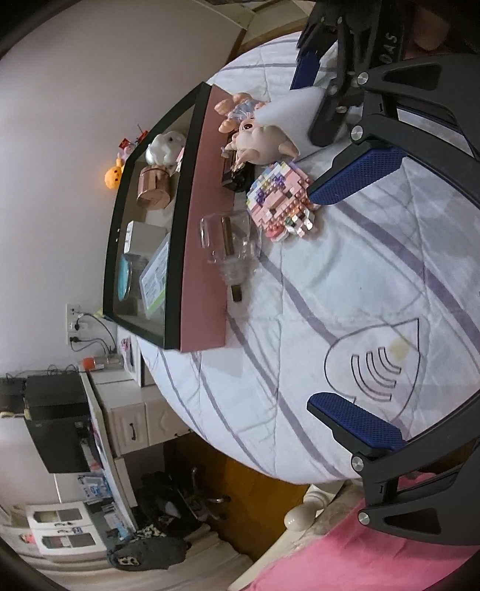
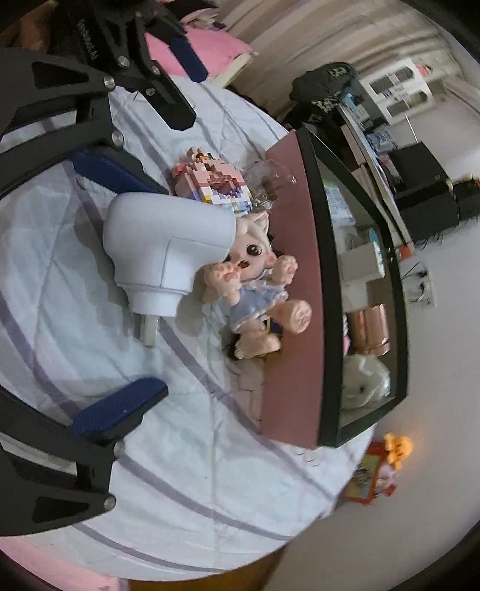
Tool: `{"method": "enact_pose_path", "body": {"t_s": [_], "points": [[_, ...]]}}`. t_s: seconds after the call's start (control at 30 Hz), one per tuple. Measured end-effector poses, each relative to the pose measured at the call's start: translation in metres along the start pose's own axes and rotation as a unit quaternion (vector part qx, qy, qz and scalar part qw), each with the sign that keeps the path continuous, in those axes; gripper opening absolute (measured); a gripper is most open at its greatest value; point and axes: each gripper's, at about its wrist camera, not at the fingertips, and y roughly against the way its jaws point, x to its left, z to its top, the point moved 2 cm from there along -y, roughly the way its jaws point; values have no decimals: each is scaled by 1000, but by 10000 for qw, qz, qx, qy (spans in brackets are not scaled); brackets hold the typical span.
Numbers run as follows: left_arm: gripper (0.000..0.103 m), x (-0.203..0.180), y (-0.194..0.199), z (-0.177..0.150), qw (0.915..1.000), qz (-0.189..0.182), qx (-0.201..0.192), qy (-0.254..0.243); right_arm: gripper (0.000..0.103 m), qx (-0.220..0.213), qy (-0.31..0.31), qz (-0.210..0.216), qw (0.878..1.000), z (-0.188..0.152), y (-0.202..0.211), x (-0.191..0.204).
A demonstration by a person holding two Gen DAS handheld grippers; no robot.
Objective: Organize rigid objects
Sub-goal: 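Grasp the pink block figure with left tool while right grasps white plug adapter, then carry the block figure and plug adapter into the pink box, opening both tools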
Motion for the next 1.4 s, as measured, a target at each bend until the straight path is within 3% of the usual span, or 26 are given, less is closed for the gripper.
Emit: {"method": "enact_pose_path", "body": {"t_s": [0.13, 0.53, 0.6, 0.7, 0.73, 0.87, 1.4], "points": [[103, -12, -3, 1, 9999, -128, 19, -92, 73, -11, 135, 73, 9999, -1, 5, 0], [102, -47, -44, 17, 9976, -504, 401, -259, 73, -120, -80, -243, 9996, 0, 29, -39], [94, -51, -52, 19, 9972, -503, 492, -266, 73, -142, -105, -256, 9995, 3, 30, -42], [66, -54, -53, 22, 9970, -553, 440, -321, 73, -166, -106, -202, 9996, 5, 31, -41], [63, -54, -53, 23, 9969, -561, 437, -338, 73, -172, -110, -178, 9996, 5, 32, -41], [62, -48, -50, 21, 9962, -736, 416, -227, 73, -190, -127, -123, 9997, 7, 31, -39], [62, -18, 5, 18, 9972, -737, 19, -73, 73, -422, 74, -75, 9991, 10, 56, -18]]}}
